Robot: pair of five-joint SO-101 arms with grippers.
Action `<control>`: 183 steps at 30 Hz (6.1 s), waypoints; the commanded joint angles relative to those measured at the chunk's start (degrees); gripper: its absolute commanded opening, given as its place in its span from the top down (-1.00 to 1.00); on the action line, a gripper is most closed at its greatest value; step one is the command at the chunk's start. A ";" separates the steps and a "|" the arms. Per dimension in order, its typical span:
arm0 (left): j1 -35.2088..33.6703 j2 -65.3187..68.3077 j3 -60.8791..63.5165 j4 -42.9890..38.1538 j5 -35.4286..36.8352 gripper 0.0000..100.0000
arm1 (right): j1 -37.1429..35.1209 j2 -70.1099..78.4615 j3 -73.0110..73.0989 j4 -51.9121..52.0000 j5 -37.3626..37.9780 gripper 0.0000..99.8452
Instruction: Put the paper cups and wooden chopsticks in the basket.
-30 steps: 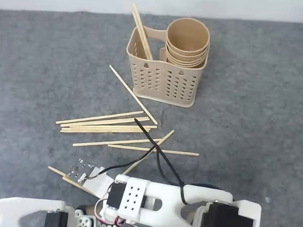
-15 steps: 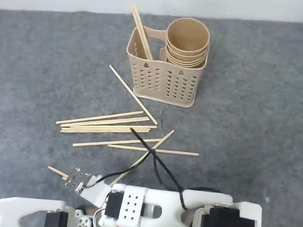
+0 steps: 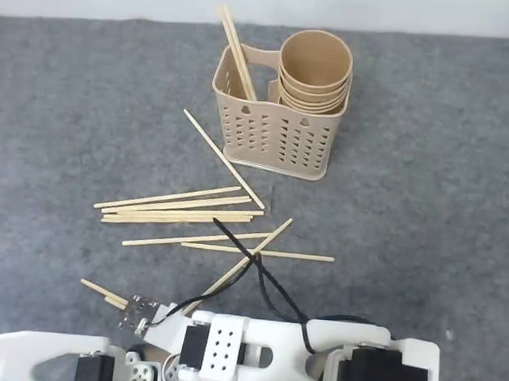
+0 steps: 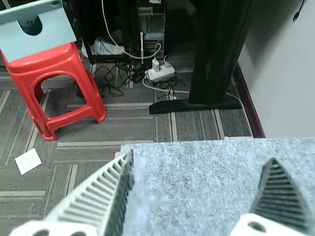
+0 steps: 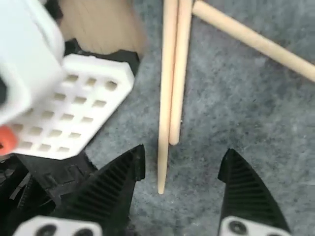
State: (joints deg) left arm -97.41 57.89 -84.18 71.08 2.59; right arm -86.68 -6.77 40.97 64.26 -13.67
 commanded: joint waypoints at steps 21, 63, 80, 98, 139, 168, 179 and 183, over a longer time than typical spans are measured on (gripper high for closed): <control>-2.02 0.88 -2.86 -5.98 0.53 0.24 | -2.24 6.02 -0.88 -3.03 7.03 0.99; 9.93 0.79 -12.26 28.66 0.09 0.24 | 54.73 -14.99 -11.25 -69.85 7.21 0.98; 15.91 -3.78 -1.10 29.98 -0.09 0.24 | 59.21 16.13 -34.64 -65.54 7.21 0.98; 22.07 -22.86 27.12 29.71 -0.09 0.24 | 59.12 0.40 -29.80 -46.73 10.64 0.58; 44.84 -83.87 147.21 -8.00 -2.11 0.57 | 55.25 -21.58 -45.01 -26.95 10.29 0.58; 44.22 -78.15 139.38 -1.23 -1.76 0.98 | 54.99 -25.98 -44.92 -24.31 10.29 0.58; 49.41 -101.19 122.77 9.85 11.43 0.98 | 51.12 -34.51 -44.92 -10.15 10.29 0.58; 51.60 -108.31 125.23 11.96 13.36 0.97 | 51.30 -36.62 -44.92 -7.69 10.64 0.58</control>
State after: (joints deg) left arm -48.18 -42.51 41.89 80.66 13.85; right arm -35.25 -40.79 -0.88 55.30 -3.65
